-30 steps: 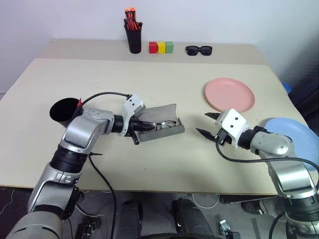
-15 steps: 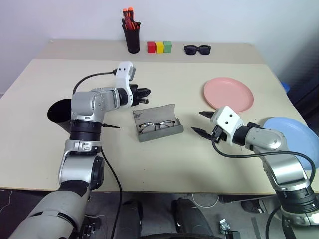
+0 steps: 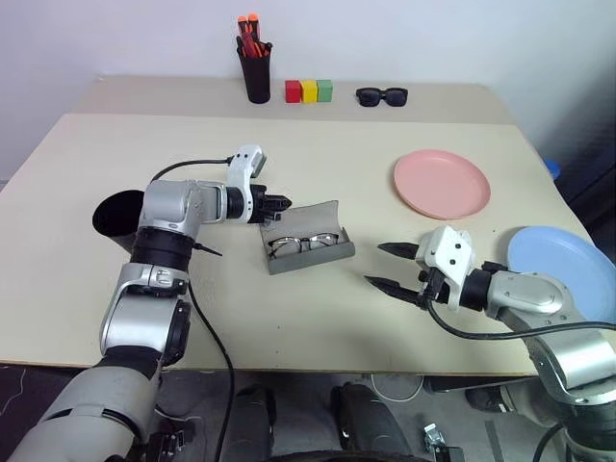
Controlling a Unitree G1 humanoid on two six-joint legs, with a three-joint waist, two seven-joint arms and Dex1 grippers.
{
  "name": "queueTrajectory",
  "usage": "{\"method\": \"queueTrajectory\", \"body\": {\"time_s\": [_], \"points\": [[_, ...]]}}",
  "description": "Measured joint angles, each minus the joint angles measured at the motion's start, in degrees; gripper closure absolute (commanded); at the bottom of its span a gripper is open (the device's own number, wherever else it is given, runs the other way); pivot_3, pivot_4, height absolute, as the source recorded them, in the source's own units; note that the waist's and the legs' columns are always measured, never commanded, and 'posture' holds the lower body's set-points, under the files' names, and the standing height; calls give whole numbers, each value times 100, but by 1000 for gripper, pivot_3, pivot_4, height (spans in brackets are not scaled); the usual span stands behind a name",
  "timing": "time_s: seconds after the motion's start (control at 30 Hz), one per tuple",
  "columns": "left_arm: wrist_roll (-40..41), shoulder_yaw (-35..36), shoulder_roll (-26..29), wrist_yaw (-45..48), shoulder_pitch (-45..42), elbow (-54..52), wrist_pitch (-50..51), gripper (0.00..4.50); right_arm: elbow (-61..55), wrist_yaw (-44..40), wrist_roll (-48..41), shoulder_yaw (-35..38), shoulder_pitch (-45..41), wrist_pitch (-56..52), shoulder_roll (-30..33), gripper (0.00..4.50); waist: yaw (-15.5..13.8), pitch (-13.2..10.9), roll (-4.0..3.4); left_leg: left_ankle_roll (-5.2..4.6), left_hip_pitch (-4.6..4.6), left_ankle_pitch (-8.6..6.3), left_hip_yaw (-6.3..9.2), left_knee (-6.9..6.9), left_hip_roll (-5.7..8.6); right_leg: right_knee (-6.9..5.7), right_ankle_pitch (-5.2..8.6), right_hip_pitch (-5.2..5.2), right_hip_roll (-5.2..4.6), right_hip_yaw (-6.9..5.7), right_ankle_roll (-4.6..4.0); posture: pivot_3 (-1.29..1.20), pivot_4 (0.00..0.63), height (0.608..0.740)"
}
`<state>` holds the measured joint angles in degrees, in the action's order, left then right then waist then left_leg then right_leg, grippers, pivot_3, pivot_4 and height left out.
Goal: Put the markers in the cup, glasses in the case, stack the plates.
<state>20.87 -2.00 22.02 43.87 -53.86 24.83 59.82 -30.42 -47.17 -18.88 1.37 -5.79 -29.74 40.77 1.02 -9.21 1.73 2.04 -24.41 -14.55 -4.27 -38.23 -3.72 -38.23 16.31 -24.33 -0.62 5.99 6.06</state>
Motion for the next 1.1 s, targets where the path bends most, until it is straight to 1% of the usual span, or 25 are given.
{"method": "queueTrajectory", "body": {"time_s": [0.23,0.3,0.4,0.5,0.63,0.7,0.77,0.9,0.93,1.1], "points": [[240,-252,367,473,616,-1281,118,4481,2,84,-43,13,-31,21,3,1503,-26,0,0,0,-1,0,-1,-2,0,1,0,1,-2,1,0,0,150,725],[292,-430,524,643,848,-1799,80,4481,54,105,-34,8,-83,36,6,1503,-26,1,0,0,-1,0,0,-1,0,1,0,1,-2,1,0,0,150,725],[289,-756,762,824,1158,-2302,-35,4481,152,126,-11,-17,-176,89,6,1503,-25,2,-3,0,1,0,0,-2,0,0,0,2,-2,1,-1,0,150,725],[259,-1039,948,928,1390,-2601,-140,4481,277,146,22,-25,-191,141,8,1503,-25,2,-2,0,1,0,0,-2,0,0,0,2,-2,1,-1,0,150,725],[161,-1245,1142,1001,1537,-2874,-415,4481,450,219,106,-67,-362,174,0,1503,-25,2,-3,0,1,0,-1,-3,0,1,1,2,-2,1,-2,0,150,725],[88,-1292,1151,1000,1585,-2942,-577,4481,569,307,180,-70,-511,178,-11,1503,-26,2,-2,0,1,0,-1,-3,0,1,1,2,-2,2,-2,0,150,725],[26,-1282,1139,985,1723,-2959,-974,4481,745,434,315,-94,-724,169,-11,1503,-26,2,-3,0,1,0,-2,-3,0,1,1,2,-3,2,-2,0,150,725],[-136,-1179,1111,948,2205,-3206,-2040,4481,1488,826,983,-291,-1216,168,66,1503,-12,2,-3,0,1,0,-5,-2,-2,1,1,-1,-3,4,-3,0,150,725],[-175,-1107,1084,897,2342,-3264,-2357,4481,1737,915,1145,-377,-1379,161,64,1503,-10,2,-3,0,2,0,-7,-2,-2,1,1,-1,-4,5,-3,0,150,725],[-160,-581,736,571,2750,-3422,-3252,4481,2841,1184,1909,-893,-2097,319,46,1503,-16,1,-4,-1,1,0,-11,-3,-2,1,0,-2,-4,7,-3,0,150,725]]}}
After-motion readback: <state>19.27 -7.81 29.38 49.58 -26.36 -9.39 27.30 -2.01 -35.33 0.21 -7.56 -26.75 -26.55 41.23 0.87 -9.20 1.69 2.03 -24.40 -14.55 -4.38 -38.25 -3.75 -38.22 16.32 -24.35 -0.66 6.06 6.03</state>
